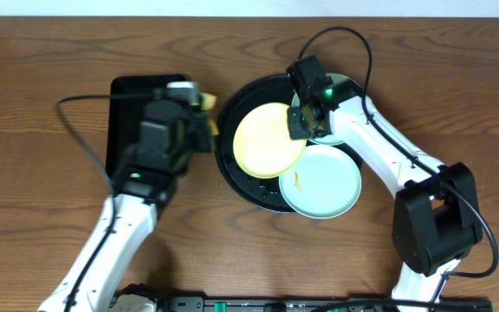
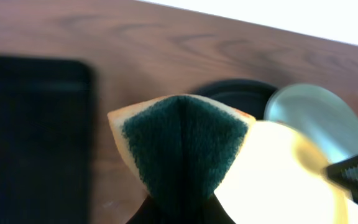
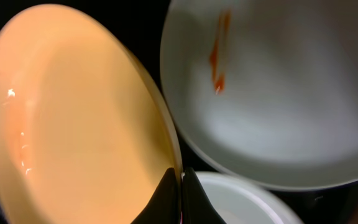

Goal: Clean dirty plates on tray and stack at the side
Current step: 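Return the sponge with the left gripper to the black tray, then carry the yellow plate with the right gripper to the table's right side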

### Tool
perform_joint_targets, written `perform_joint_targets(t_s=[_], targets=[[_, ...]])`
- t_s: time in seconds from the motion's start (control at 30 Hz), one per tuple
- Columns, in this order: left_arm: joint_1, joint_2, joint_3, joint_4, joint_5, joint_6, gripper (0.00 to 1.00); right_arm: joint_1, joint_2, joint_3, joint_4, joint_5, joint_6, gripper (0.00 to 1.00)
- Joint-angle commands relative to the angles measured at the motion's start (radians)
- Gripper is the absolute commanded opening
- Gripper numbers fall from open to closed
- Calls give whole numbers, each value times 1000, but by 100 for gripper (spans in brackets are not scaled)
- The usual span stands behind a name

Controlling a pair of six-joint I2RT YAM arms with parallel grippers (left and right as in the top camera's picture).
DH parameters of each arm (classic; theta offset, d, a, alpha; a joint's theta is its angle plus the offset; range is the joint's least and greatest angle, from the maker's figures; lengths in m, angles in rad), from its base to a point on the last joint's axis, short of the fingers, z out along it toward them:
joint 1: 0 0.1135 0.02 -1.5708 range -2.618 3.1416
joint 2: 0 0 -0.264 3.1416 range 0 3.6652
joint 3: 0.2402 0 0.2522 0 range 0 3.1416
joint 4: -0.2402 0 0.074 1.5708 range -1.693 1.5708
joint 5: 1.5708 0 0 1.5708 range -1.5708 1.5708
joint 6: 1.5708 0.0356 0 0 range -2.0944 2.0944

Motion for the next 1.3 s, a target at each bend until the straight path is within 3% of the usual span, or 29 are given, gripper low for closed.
perform_joint_targets(t_s=[0.0, 0.27, 0.47, 0.63, 0.87, 1.1, 1.27], targets=[[132, -25, 52, -65, 111, -80, 8, 19, -19, 103, 5, 127, -106, 1], [416, 50, 209, -388, 298, -80, 8, 84, -19, 180, 27, 440, -279, 1], [514, 160, 213, -401, 449, -47, 8, 240, -18, 187, 93, 909, -393, 1], [516, 248, 213, -395, 459, 41, 8, 349, -18, 187, 156, 1037, -411, 1], [516, 270, 213, -390, 459, 50, 8, 430, -18, 187, 233, 1206, -388, 1], [516, 270, 213, -390, 459, 50, 8, 440, -18, 187, 237, 1197, -339, 1], [516, 270, 213, -394, 459, 50, 7, 423, -26, 187, 188, 954, -305, 1]])
